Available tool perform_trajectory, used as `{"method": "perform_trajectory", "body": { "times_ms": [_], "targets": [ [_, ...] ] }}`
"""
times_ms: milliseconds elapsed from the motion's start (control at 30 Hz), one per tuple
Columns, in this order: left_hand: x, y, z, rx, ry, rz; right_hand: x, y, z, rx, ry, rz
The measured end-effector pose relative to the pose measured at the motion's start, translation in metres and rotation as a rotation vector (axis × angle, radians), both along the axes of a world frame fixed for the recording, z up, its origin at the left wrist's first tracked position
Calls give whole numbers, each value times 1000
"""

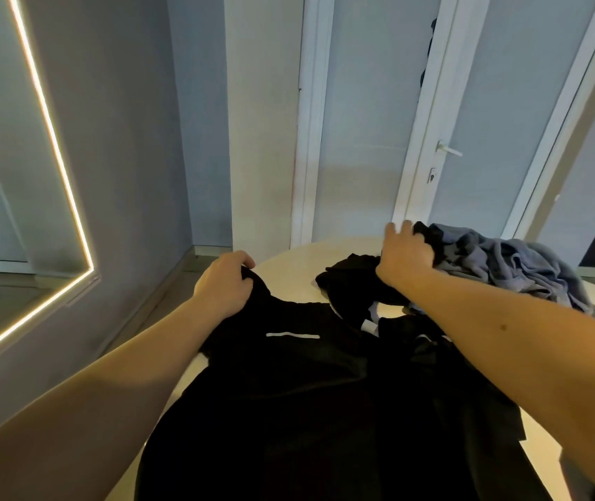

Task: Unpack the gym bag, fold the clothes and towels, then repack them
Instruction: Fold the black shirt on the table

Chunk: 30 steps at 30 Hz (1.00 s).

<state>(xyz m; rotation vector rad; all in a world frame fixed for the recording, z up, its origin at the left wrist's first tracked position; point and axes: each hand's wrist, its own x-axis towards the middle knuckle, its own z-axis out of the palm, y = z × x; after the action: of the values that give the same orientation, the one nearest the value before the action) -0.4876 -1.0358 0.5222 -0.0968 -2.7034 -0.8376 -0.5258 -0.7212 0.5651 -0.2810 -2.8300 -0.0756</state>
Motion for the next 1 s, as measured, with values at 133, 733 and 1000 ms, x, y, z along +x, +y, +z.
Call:
{"method": "perform_trajectory", "body": {
  "times_ms": [133, 733, 1000],
  "targets": [
    [3, -4, -7, -70, -124, 11, 9, -28, -26, -72, -180, 484],
    [23, 63, -48, -508, -504, -6, 115, 22, -79, -503, 22, 253],
    [25, 78, -68, -452, -425, 22, 142, 56, -117, -167, -380, 13]
  ]
}}
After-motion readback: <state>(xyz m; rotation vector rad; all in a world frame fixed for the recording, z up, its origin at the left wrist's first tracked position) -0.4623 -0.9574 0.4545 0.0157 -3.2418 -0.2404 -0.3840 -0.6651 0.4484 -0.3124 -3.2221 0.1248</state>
